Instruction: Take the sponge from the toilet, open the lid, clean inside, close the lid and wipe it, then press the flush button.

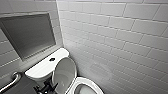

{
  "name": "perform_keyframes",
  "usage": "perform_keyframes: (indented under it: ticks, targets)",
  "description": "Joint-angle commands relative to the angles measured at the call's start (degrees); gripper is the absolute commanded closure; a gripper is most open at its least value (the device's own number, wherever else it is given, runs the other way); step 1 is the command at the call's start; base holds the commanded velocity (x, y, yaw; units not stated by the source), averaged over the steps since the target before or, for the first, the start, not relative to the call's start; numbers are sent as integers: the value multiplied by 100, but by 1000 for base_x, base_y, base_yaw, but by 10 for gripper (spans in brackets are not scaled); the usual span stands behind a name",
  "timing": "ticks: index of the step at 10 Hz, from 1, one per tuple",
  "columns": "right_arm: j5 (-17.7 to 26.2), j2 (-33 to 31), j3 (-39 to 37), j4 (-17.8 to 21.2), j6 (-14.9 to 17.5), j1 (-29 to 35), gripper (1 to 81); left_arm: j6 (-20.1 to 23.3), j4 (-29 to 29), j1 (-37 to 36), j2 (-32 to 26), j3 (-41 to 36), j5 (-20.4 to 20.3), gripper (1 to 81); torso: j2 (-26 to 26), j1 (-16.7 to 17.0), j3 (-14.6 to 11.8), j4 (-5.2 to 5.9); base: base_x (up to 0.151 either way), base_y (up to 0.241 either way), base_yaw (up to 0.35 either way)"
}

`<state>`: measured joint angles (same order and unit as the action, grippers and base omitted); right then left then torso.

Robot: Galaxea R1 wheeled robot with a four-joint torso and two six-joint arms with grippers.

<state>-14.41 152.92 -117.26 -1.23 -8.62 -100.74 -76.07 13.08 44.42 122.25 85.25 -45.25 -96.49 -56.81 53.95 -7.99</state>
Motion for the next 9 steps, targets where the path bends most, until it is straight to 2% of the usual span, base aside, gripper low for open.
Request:
perform_keyframes:
  ticks: [1,3,7,9]
  targets:
    - [395,-207,319,-9,35,-47,811,-1049,-2977,114,354,3101,-1839,10,0,0,0,0,0,0,0]
    - [404,-224,424,-17,53,5,811,-1077,-3179,360,196,3226,-1460,10,0,0,-4,0,0,0,0]
    - [404,-356,723,-26,62,67,811,-1305,-3663,1020,-59,3499,-1495,10,-2,0,-4,-2,0,0,0]
    - [430,-356,776,-35,62,120,811,-1332,-4215,1170,-51,3490,-1417,10,-2,0,-4,-2,0,0,0]
